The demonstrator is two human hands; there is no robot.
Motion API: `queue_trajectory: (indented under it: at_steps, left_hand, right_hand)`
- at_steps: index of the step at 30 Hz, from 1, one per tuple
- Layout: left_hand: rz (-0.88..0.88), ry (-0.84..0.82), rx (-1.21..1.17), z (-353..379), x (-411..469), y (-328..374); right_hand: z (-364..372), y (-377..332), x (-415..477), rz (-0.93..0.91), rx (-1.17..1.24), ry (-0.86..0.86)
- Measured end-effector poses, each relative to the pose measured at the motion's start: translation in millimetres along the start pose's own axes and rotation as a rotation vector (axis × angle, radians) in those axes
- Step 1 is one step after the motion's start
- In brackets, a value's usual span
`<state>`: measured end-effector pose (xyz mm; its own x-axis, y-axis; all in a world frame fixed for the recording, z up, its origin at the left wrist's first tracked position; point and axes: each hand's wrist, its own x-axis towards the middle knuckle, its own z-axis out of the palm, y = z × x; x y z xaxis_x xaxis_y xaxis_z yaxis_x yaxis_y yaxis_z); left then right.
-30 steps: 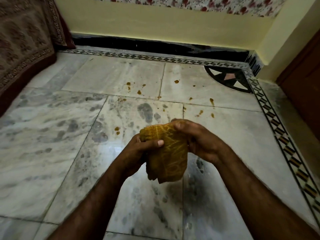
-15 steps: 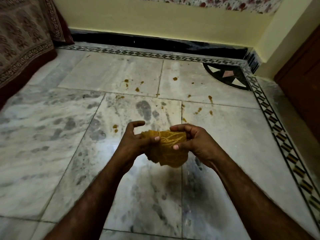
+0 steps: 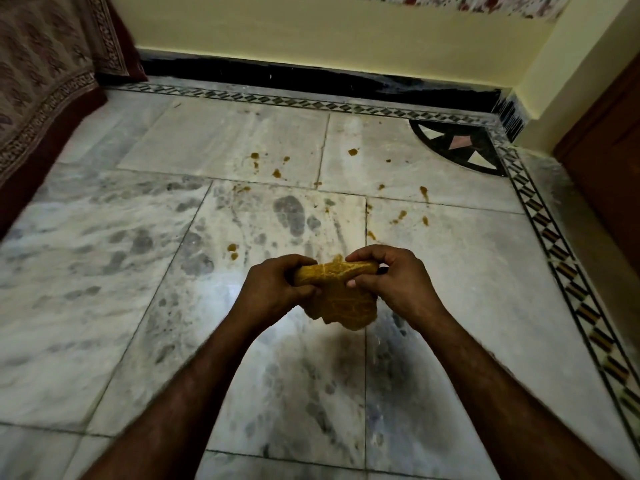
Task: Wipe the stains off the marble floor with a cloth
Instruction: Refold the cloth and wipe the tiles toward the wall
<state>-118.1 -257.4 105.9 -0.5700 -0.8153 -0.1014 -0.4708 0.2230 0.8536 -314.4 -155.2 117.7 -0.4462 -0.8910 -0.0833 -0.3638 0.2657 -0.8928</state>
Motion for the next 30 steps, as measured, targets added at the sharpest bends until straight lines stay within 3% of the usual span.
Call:
queue_trajectory:
  at_steps: [5,10,14,17,20,23,30]
  left_hand:
    - [0.028,0.02,-0.011,2,-2,-9]
    - [-0.039,-0.133,-0.343,3,-5,-11]
    - [-0.111,-0.089,-0.572,15,-11,-7]
    - [-0.233,-0.052,-0.721,23,-13,-9]
    - [-0.366,0.013,-0.817,30,-14,-15]
    - [-0.431,0.022,-0.819,35,-14,-21]
    - [-0.404,-0.161,-0.654,41,-12,-57]
  right_hand:
    - [-4,6,1,-0.014,-0.085,0.003]
    - [1,14,-7,0.069,0.252,-0.073]
    - [15,22,-13,0.143,0.526,-0.014]
    - [16,31,-17,0.209,0.643,-0.139]
    - [18,45,-20,0.25,0.59,-0.249]
    - [28,55,-17,0.274,0.558,-0.168]
    - [57,86,-4,0.32,0.471,-0.044]
